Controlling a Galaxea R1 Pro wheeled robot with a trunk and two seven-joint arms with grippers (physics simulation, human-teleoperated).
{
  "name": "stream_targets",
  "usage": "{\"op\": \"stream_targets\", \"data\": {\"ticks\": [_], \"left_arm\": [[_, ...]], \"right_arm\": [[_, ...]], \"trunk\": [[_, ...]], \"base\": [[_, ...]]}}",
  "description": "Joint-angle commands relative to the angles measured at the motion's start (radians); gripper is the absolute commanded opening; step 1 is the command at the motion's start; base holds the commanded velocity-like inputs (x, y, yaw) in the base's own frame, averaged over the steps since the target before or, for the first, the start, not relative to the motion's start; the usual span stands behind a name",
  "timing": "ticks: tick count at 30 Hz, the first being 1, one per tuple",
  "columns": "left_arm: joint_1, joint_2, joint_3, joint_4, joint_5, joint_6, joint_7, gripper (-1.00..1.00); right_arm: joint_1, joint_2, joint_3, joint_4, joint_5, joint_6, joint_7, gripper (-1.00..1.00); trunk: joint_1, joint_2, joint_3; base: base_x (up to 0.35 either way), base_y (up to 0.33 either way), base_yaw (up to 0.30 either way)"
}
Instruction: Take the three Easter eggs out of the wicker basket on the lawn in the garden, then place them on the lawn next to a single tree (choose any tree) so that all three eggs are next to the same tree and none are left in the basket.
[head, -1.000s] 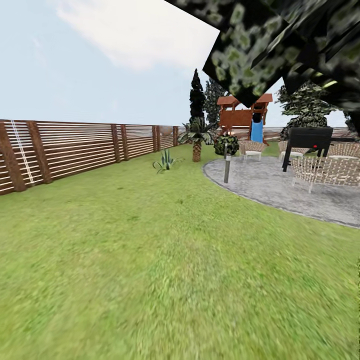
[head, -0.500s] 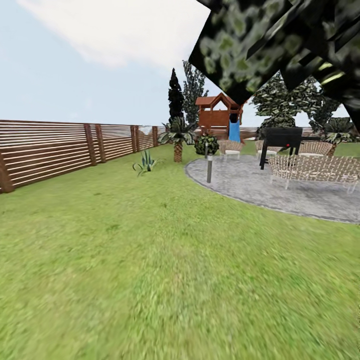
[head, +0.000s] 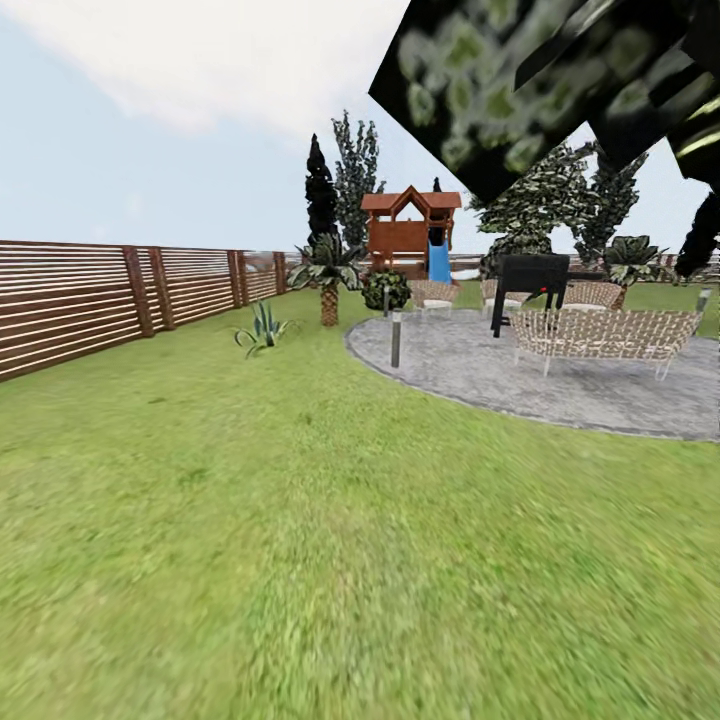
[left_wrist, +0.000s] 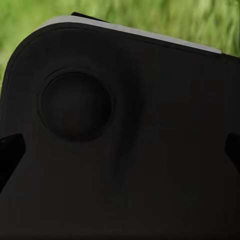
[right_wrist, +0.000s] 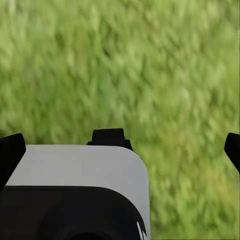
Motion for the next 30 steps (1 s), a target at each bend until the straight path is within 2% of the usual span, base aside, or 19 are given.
{"op": "stream_targets", "data": {"ticks": [1,30], "left_arm": [[0.000,0.000,0.003,-0.001,0.011,0.000,-0.005,1.00],[0.000,0.000,0.003,-0.001,0.011,0.000,-0.005,1.00]], "right_arm": [[-0.001,0.000,-0.005,0.001,0.001,-0.004,0.001,1.00],[-0.001,0.000,-0.006,0.001,0.001,-0.004,0.001,1.00]], "trunk": [[0.001,0.000,-0.001],[0.001,0.000,-0.001]], "base": [[0.314,0.204,-0.049],[0.299,0.223,-0.004]]}}
